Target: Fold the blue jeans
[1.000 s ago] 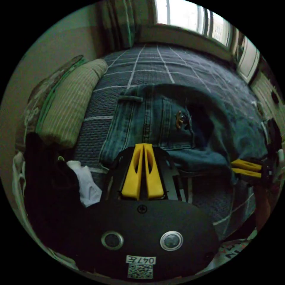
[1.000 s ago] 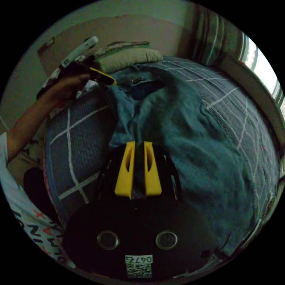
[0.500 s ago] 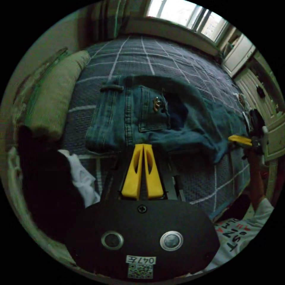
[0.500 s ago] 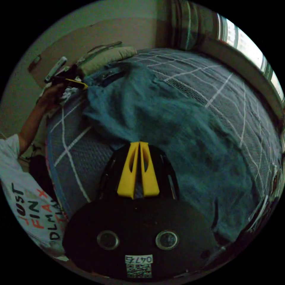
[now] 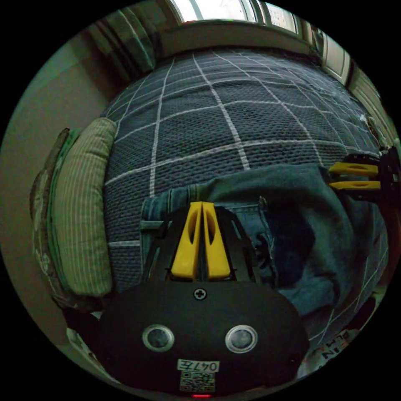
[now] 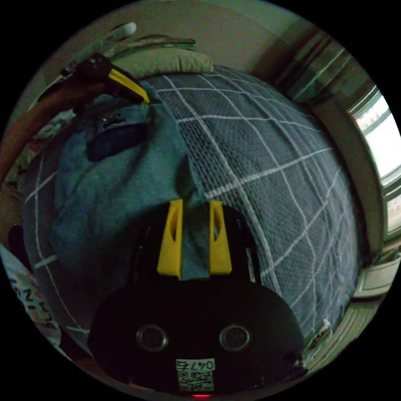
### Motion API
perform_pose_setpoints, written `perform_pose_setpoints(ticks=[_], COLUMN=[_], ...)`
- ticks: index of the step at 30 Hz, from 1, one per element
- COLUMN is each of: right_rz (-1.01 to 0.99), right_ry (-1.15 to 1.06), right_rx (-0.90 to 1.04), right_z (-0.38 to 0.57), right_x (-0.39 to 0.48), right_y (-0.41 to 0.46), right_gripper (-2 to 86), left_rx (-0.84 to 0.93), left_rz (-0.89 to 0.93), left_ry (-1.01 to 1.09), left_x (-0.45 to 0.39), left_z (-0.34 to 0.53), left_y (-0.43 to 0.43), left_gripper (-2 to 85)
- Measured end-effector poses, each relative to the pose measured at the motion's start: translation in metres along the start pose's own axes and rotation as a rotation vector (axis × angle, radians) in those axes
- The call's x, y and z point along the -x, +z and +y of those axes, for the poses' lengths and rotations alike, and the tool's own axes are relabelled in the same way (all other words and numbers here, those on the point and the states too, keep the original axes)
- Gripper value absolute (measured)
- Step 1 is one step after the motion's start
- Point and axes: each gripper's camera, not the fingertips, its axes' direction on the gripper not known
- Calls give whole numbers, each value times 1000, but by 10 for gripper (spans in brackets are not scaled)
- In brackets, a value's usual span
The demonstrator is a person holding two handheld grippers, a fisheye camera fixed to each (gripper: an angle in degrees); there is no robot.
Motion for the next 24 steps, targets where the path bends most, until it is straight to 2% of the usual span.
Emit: perform_pose_setpoints(ticks=[3, 6, 9, 12, 14, 16, 18, 19, 22, 24], right_rz=[23, 138, 20, 31, 74, 219, 367, 447, 437, 404], right_ry=[-10, 61, 131, 137, 179, 259, 357, 443, 627, 675], right_rx=[-29, -115, -21, -131, -243, -341, -293, -203, -20, 13], right_z=[18, 37, 52, 81, 120, 198, 264, 308, 402, 436], right_x=[-7, -20, -41, -50, -60, -78, -101, -122, -172, -189], right_y=[-9, -30, 0, -28, -64, -106, -124, -129, -130, -125], right_gripper=[7, 3, 12, 50, 53, 29, 17, 13, 5, 0], left_rx=[-19, -6, 6, 18, -7, -96, -119, -117, -90, -96], left_rz=[43, 49, 24, -46, -119, -79, -5, -4, -103, -108], left_ry=[-24, -76, -84, -17, -66, -11, 72, 113, 136, 126], left_x=[-4, -8, -22, -42, -50, -64, -83, -96, -119, -125], left_z=[-1, -5, -9, -14, -7, 7, 22, 31, 48, 53], left_y=[7, 13, 21, 20, 5, -13, -22, -22, -4, 9], left_gripper=[-9, -8, -9, -9, -9, -9, -9, -9, -9, -9])
